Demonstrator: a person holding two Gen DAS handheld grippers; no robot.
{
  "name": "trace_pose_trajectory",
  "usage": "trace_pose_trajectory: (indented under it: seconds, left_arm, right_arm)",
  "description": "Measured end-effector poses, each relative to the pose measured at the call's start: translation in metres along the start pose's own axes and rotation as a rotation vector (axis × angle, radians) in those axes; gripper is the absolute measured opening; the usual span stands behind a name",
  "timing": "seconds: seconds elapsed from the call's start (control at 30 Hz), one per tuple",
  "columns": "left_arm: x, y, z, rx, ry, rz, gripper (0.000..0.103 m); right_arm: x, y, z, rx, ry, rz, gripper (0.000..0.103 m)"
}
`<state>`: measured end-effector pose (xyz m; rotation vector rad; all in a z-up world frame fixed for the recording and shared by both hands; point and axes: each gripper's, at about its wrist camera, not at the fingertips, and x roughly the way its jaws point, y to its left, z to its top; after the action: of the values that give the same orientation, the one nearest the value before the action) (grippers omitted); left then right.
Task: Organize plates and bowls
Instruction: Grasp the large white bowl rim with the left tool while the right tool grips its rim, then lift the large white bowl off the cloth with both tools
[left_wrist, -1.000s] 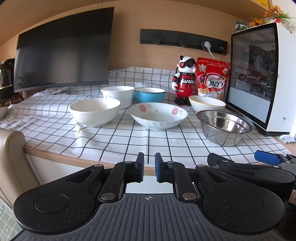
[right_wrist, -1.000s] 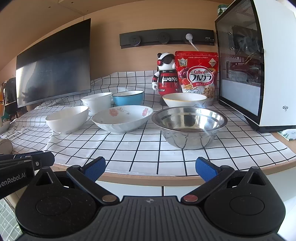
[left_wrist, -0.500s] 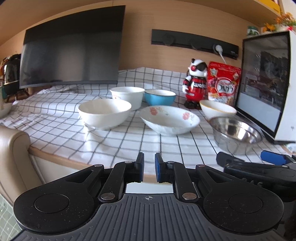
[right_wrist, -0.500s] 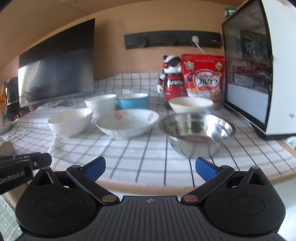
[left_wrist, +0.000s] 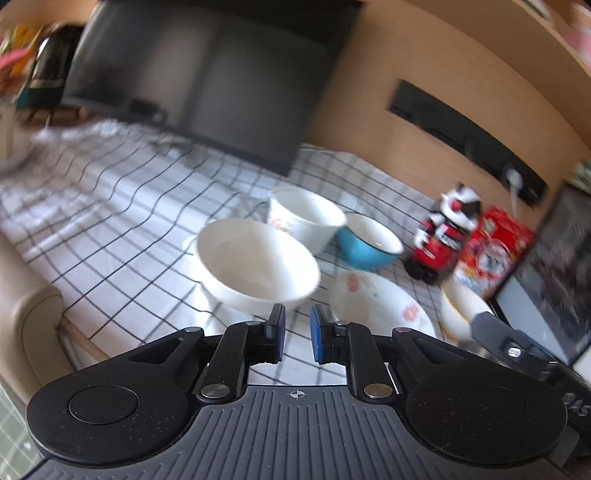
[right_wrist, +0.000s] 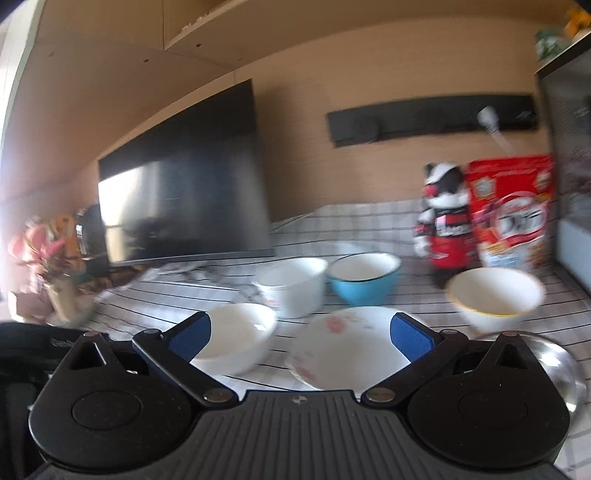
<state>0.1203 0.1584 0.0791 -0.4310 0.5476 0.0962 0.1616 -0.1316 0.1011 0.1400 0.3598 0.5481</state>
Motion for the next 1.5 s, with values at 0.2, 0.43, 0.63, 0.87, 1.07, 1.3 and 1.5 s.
trace_pose_trajectory:
  seconds: [0.2,0.43,0.63,0.87,1.07,1.3,1.5]
  left_arm:
    - [0.034,0.037,0.027,-0.069,0.051,0.117,0.016]
    - [0.092,0.093,0.083,-0.17,0.27,-0.005,0.016]
    - [0.137,0.126,0.11,-0.323,0.39,0.008,0.016]
    - [0.167,0.127,0.105,-0.358,0.454,-0.002,0.022]
    - [0.176,0.122,0.093,-0.37,0.442,0.034,0.023]
    - [0.175,0.104,0.078,-0.392,0.447,0.122,0.023]
    - [0.182,0.092,0.069,-0.4,0.458,0.188,0.023]
  right_arm:
    - [0.074,0.009,0.031,0.038,0.15,0.122,0.103]
    - [0.188,0.013,0.065,0.23,0.448,0.165,0.103]
    - [0.267,0.035,0.067,0.07,0.624,0.16,0.103]
    - [0.322,0.024,0.062,0.066,0.769,0.197,0.103]
    - [0.356,0.014,0.041,0.066,0.863,0.265,0.103]
    - [0.379,0.014,0.024,0.047,0.988,0.387,0.103]
    - [0.385,0.011,0.014,0.064,1.069,0.454,0.103]
